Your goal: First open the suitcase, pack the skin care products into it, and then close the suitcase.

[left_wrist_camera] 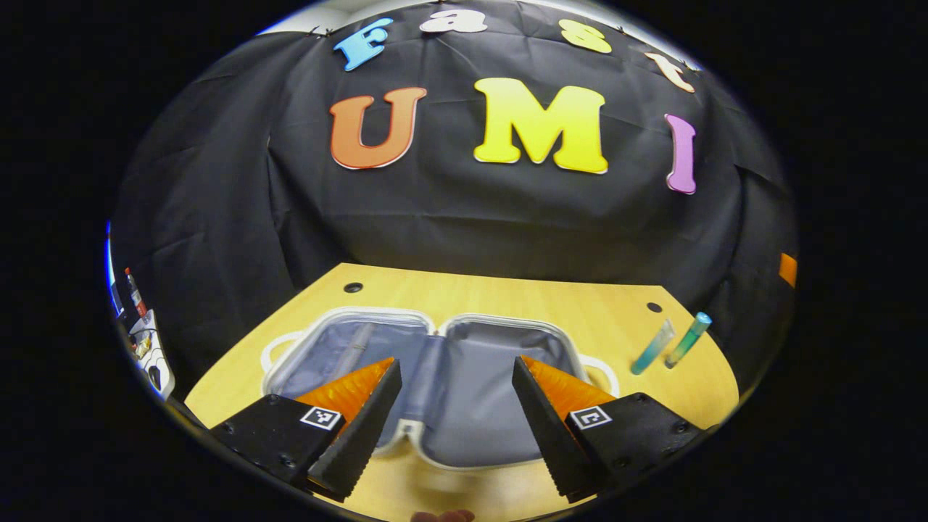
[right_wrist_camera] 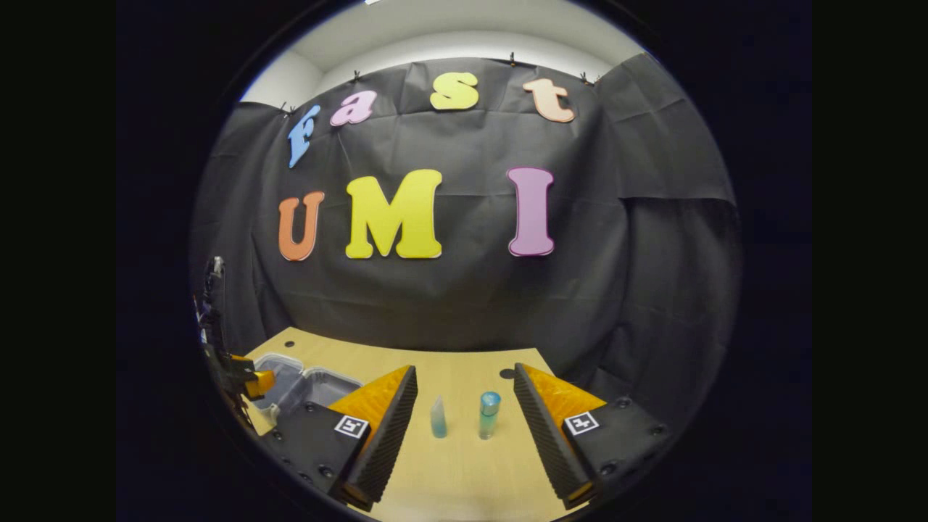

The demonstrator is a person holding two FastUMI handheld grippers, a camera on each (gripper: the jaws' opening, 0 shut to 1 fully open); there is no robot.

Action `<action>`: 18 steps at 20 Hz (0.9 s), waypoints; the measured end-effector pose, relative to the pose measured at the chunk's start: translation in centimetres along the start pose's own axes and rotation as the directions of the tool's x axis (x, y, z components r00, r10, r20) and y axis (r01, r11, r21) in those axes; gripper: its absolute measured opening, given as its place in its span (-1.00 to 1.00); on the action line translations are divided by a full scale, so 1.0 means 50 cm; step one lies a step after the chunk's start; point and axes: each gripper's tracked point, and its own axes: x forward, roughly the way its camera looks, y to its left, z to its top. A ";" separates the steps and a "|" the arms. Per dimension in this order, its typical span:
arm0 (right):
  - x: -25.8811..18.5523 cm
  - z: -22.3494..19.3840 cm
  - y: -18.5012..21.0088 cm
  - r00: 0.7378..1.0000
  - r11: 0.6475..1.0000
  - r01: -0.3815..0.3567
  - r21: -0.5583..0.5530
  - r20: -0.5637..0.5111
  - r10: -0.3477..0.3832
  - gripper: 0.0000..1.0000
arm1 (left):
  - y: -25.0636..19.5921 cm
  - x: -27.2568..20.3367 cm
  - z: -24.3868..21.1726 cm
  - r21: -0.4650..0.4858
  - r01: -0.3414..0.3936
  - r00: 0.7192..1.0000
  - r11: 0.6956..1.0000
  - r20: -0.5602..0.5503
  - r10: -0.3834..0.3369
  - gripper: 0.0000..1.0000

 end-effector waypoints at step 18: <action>-0.012 -0.087 -0.329 0.979 0.991 0.107 -0.075 -0.168 -0.119 0.59 | -0.558 0.183 -0.187 0.077 0.336 0.931 0.939 -0.175 -0.319 0.96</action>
